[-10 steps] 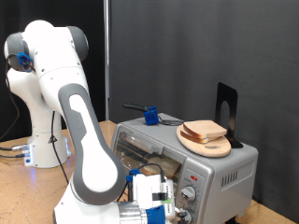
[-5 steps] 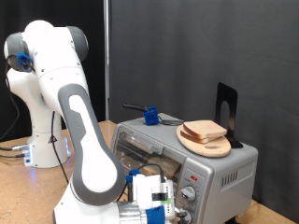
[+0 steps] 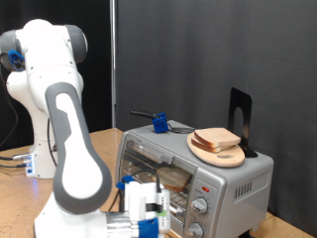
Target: Make a piece of toast with the oven
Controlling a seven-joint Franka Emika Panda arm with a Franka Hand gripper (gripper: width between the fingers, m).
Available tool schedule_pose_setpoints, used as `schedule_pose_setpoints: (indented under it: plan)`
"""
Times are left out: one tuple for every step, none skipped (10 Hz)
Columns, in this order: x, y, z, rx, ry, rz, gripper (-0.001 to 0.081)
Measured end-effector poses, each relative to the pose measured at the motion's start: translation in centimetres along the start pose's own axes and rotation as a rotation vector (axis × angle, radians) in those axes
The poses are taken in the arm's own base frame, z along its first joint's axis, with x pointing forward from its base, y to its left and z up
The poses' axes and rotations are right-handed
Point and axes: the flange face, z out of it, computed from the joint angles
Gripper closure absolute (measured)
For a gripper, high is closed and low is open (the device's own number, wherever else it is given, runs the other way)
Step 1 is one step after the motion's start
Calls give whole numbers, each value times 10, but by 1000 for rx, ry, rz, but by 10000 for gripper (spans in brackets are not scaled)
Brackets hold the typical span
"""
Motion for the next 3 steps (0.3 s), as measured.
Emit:
schedule_pose_setpoints:
  plan:
    - [-5,-4,-14,-8,-31,48,88]
    - [-9,-10,-28,-7,-53,85,26]
    - [-13,-15,-42,-18,-62,111,26]
